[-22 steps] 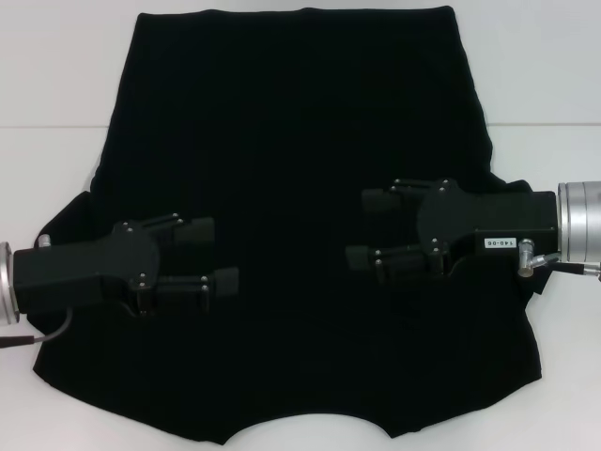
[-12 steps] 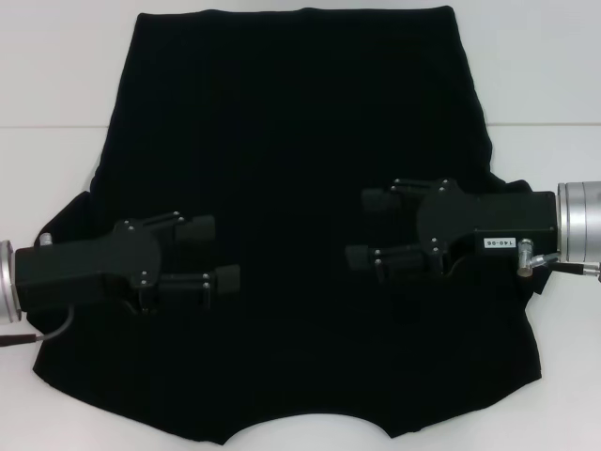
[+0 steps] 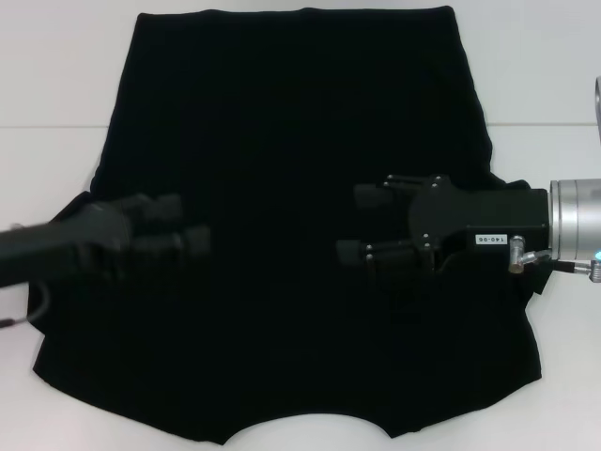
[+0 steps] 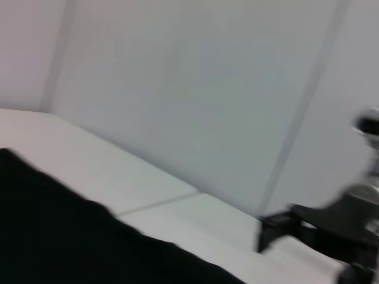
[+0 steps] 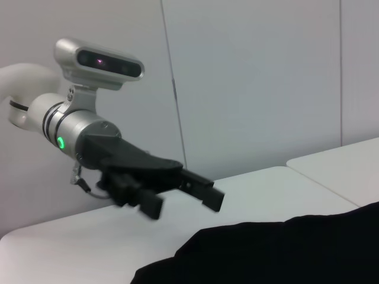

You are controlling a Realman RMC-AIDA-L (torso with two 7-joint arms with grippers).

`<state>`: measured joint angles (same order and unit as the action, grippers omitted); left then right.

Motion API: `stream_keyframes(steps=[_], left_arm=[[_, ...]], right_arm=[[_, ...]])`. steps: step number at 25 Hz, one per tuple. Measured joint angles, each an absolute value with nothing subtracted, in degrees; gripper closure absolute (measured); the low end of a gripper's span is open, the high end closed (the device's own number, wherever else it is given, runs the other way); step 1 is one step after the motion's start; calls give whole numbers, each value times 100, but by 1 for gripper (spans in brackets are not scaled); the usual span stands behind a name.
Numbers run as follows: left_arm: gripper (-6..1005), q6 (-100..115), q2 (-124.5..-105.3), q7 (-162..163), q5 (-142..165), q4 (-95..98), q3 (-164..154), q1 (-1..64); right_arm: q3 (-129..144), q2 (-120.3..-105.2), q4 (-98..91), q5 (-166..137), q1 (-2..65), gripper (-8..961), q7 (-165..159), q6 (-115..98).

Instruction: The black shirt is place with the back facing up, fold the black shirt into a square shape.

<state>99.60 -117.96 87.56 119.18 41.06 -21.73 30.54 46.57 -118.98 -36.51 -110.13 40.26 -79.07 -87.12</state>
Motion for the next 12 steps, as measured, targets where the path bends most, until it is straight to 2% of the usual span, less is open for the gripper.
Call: stream_keyframes(steps=[12], left_arm=[[98,7849,-11681,11303,12652,4684,-1539,2816]], right_arm=[[4706,-11971,-3482,-10727,4089,37,-7901,-8529]])
